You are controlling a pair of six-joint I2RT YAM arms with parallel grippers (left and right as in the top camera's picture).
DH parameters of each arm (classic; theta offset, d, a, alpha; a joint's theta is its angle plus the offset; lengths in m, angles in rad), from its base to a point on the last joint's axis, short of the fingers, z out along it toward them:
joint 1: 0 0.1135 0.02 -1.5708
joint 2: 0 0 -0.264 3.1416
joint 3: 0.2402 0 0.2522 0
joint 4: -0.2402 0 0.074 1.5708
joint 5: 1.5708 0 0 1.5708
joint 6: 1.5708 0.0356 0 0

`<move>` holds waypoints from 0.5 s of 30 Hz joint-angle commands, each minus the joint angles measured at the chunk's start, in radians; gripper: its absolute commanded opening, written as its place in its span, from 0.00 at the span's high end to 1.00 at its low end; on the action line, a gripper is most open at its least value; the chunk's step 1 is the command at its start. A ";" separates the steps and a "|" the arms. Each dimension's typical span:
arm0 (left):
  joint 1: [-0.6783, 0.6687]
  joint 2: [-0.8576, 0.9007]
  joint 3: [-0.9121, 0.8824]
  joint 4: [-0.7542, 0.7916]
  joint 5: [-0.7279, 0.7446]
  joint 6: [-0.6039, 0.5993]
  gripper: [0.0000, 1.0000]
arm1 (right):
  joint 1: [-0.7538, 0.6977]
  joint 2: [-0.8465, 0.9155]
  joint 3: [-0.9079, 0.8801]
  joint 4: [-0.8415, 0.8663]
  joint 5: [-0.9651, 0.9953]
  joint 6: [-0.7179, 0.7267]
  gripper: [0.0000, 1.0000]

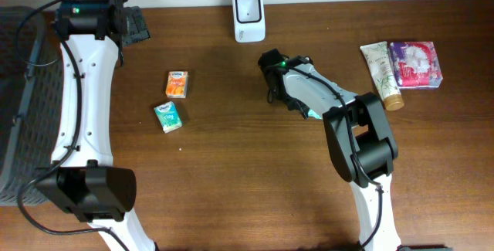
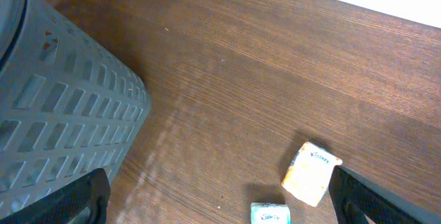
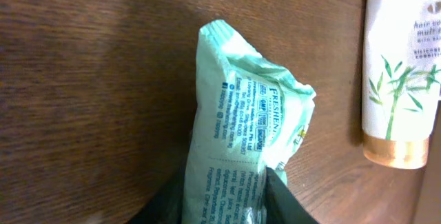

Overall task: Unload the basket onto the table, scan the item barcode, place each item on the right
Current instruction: 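Carry the green wipes packet up in front of the scanner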

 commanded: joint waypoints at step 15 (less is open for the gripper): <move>0.003 -0.001 0.009 0.002 -0.010 0.011 0.01 | -0.321 -0.058 0.001 -0.032 -1.569 -0.298 0.96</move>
